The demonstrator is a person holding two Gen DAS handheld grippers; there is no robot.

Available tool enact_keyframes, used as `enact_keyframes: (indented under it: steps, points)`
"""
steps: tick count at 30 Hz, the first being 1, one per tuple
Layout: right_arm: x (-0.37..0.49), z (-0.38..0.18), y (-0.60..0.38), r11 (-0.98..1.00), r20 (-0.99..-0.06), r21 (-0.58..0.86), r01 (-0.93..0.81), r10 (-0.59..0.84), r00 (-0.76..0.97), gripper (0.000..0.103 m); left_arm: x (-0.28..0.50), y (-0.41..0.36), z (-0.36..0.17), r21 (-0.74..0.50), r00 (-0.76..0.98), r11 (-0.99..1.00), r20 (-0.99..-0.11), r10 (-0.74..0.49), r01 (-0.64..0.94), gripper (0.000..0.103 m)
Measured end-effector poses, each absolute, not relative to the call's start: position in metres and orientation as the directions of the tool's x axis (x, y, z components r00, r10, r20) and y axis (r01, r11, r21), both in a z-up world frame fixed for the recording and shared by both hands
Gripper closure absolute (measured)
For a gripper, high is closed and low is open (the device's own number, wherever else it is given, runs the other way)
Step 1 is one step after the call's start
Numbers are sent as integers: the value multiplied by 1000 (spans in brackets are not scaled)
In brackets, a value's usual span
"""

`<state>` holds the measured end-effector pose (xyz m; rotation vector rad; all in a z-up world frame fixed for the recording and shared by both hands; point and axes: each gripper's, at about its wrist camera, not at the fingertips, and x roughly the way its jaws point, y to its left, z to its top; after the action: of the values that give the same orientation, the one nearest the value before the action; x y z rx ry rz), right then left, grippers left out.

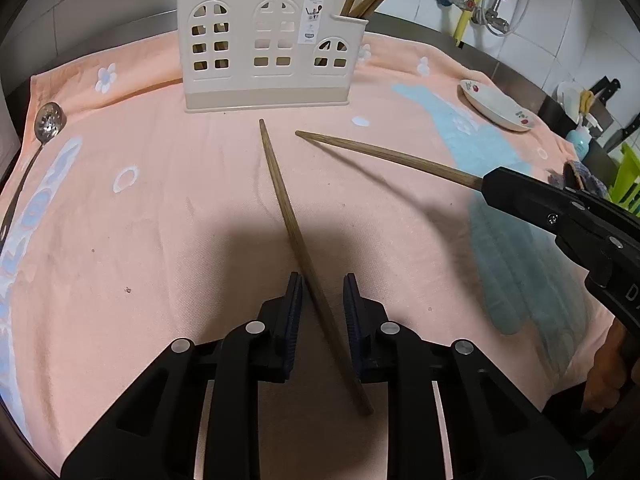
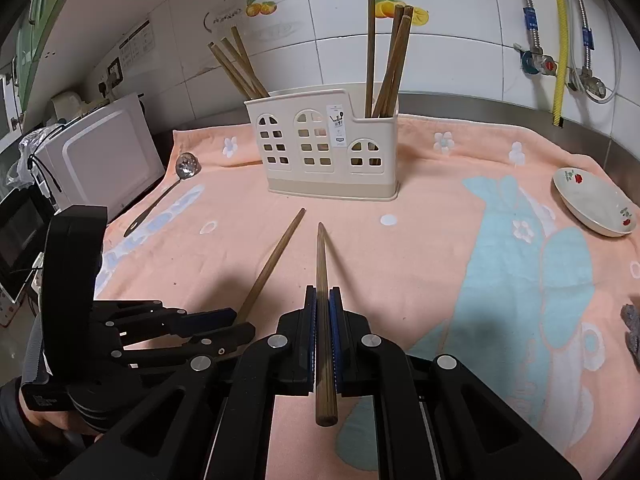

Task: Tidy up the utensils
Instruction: 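Close the left tool on a chopstick while the right tool grasps the last one, then lift and lower the left tool's chopstick into the holder while the right tool inserts its own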

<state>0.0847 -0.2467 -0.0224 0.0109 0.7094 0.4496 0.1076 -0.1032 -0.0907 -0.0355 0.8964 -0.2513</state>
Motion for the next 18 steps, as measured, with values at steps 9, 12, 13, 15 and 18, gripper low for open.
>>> enact_keyframes:
  steps: [9, 12, 13, 15, 18]
  points:
    - [83, -13, -247, 905, -612, 151, -397, 401, 682, 97, 109, -90, -85, -87, 617, 981, -767, -179, 176, 97]
    - [84, -10, -246, 905, -607, 144, -399, 400, 687, 97, 110, -79, -77, -93, 633, 981, -753, -182, 172, 97]
    - [84, -8, -246, 906, -604, 143, -399, 399, 690, 97, 111, -75, -72, -92, 643, 981, -744, -182, 172, 97]
    - [86, -3, -247, 905, -597, 147, -400, 404, 694, 97, 112, -70, -65, -92, 659, 981, -730, -182, 170, 97]
    - [90, 9, -251, 901, -576, 173, -397, 420, 702, 97, 114, -60, -50, -104, 688, 980, -700, -191, 167, 97]
